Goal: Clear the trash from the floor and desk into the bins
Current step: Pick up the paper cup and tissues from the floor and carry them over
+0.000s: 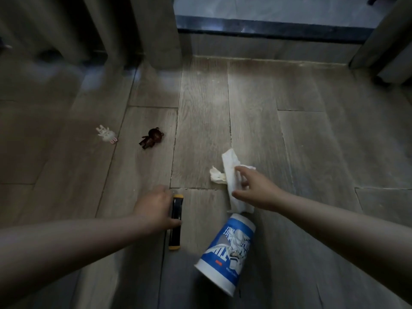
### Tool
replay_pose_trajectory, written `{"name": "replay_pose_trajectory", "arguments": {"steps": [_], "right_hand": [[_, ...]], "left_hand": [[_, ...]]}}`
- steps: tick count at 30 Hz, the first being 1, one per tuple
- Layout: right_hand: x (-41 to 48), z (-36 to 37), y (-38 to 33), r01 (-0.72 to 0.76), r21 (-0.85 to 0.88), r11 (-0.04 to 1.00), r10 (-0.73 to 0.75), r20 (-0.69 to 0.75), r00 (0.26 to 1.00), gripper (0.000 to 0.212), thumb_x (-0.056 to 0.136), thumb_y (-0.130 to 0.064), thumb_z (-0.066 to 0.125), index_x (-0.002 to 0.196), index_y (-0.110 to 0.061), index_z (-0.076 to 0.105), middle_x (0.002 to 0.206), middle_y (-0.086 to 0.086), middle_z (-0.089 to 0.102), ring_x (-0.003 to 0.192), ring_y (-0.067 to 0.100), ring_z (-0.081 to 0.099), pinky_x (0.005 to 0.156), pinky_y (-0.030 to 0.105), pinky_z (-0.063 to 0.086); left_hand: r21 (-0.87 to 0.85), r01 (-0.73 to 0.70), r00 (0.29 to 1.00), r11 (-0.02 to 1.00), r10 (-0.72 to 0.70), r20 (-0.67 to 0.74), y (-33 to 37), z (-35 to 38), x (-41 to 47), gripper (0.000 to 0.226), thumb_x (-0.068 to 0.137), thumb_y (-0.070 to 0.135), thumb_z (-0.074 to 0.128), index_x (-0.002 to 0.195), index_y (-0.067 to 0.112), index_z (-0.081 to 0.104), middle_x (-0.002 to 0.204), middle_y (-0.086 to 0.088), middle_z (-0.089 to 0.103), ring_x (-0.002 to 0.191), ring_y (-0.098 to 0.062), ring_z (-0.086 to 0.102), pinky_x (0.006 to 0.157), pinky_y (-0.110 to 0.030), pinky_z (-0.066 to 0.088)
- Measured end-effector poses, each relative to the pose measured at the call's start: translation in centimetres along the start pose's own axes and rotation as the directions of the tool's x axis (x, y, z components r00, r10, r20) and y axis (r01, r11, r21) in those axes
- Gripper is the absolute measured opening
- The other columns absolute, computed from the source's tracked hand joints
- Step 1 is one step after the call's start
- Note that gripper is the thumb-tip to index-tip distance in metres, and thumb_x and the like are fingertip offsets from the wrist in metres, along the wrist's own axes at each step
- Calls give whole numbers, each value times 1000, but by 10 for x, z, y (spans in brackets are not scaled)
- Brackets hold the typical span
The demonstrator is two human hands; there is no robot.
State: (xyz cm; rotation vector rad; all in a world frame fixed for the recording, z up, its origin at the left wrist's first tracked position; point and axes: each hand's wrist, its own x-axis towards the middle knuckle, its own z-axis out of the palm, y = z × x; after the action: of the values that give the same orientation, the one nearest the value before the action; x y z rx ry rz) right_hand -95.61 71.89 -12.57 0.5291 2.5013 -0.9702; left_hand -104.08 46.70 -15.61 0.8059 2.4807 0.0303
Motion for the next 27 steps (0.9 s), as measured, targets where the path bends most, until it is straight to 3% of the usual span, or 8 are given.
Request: {"name": "replay_pose_trajectory", "arguments": {"steps": [4,9,15,18,20,22,24,27], "right_hand": [[7,9,-14,55,29,998,-56,44,997,76,87,-24,66,151,-19,26,150,9,37,131,23,44,100,39,47],[9,16,-21,127,67,990,-135,131,982,74,87,-24,66,150,-25,28,145,4,44,127,16,48,95,29,48],[3,0,-10,83,108,991,-82,-13,997,62,88,-23,65,144,-25,38,139,4,48,122,17,50,88,31,52],[-1,-7,1,59,67,996,-53,-89,995,60,88,-23,65,143,-23,39,135,4,50,116,16,52,89,30,50],[-3,-11,6,47,67,997,-41,-99,994,59,89,-21,65,143,-21,40,134,5,51,115,16,53,92,32,50],[-6,-14,10,41,81,996,-32,-105,994,59,89,-20,64,143,-20,40,135,6,51,116,16,53,93,33,50],[-8,-14,12,29,91,995,-18,-119,993,59,90,-20,64,143,-20,39,136,6,50,117,16,52,94,32,49],[-9,-12,13,21,79,997,-10,-133,991,60,90,-21,63,143,-21,38,139,5,48,120,17,51,94,30,48]], "left_hand": [[-80,54,998,995,-55,-9,-7,-4,6,42,77,41,72,104,17,48,115,-4,50,93,-18,54,72,-28,44],[-164,119,988,979,-132,-74,-26,-19,21,21,82,26,69,91,23,50,96,0,56,82,-14,52,63,-25,37],[-403,94,969,910,-177,-174,-8,-22,37,7,89,21,61,90,20,54,86,1,56,81,-18,55,62,-29,38],[-511,-20,934,860,-166,-317,9,-38,47,7,91,23,59,95,20,54,82,5,54,75,-13,54,59,-27,40],[-474,-141,911,869,-73,-405,21,-47,53,7,90,23,58,93,19,54,81,6,52,75,-14,53,60,-29,42],[-354,-202,917,913,49,-397,33,-48,55,13,89,26,59,98,18,55,93,2,53,86,-19,54,68,-30,43],[-261,-170,951,950,88,-296,42,-40,55,42,84,37,63,119,18,49,123,-5,45,112,-25,47,88,-33,43],[-186,-153,979,971,124,-159,49,-28,53,91,74,54,69,146,30,20,155,-2,8,140,-31,16,112,-44,28]]}}
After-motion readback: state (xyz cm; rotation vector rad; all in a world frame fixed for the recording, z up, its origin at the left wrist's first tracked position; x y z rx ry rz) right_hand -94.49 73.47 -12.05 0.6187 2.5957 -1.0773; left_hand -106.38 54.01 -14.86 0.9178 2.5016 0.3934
